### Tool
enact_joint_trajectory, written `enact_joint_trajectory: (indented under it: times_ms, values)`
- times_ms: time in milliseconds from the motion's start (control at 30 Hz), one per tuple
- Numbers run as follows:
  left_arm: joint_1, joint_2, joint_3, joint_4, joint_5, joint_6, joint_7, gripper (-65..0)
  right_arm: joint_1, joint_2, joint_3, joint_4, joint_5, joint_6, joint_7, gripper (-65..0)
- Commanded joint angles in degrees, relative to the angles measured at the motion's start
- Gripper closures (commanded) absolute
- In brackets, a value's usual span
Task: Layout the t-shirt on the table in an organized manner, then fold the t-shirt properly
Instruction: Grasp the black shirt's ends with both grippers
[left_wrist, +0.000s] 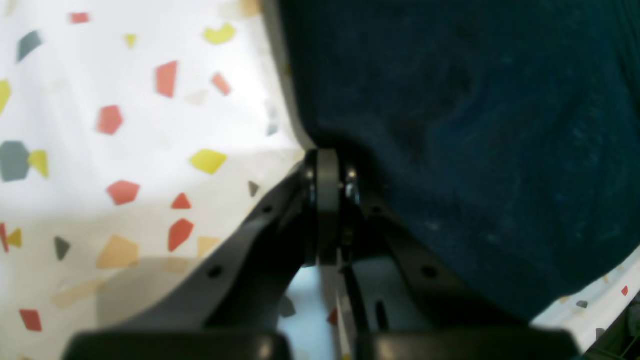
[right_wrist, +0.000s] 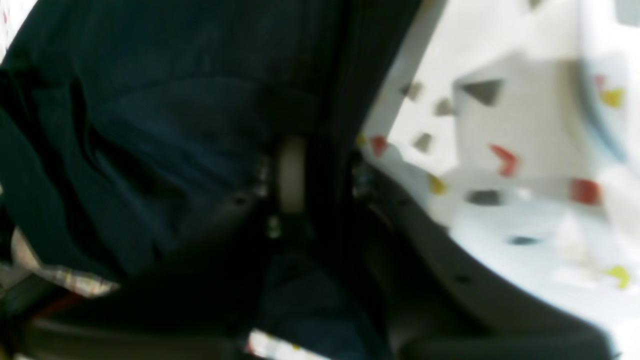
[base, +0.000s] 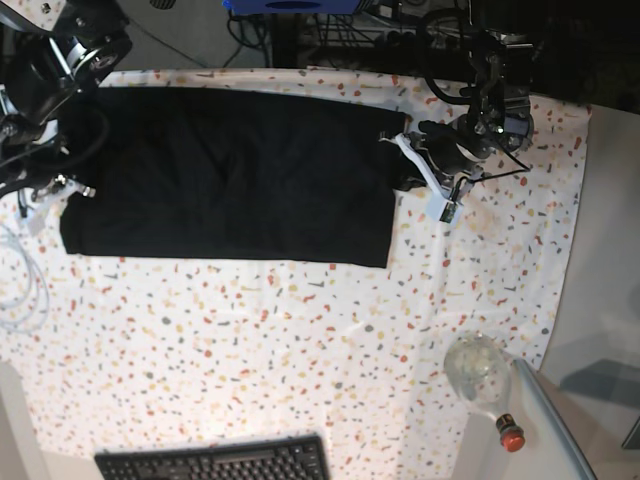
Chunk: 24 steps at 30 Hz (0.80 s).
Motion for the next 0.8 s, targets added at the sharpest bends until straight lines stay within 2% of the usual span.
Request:
enact_joint_trajectory:
  times_ms: [0,133,300,533,633,767]
  values:
    - [0.1,-0.1,0.2,0.3,0.9,0.1,1.7,0.0,0.6,0.3,-0.2,0.3,-0.1,0.3,-0.5,-0.6]
    - [0.2,-0.1,-0.3,0.3,0.9,0.1,1.7,0.0,0.6,0.8,-0.8,1.2,-0.2,0.3,0.7,0.0]
    - [0.2,-0.3,0.2,0.3,0.9,0.1,1.7,0.0,-2.6,-0.1,-12.6,11.1,-0.1,0.3,-1.6,0.0]
    - [0.2,1.2,0.3,0.4,0.9,0.1,1.7,0.0,-9.9,-8.6,-23.0,33.5,-0.2,0.3,-5.3,0.0]
    - [0.2,1.1,3.4,0.4,0.9,0.1,1.7,0.0,-12.6,-10.8,-28.4,41.7,-0.1,0.3,-8.9,0.0]
    - [0.2,1.1,6.7,0.4,0.9,0.1,1.7,0.0,-15.6,-11.8,-36.9,50.1,0.0,0.3,-11.0,0.0]
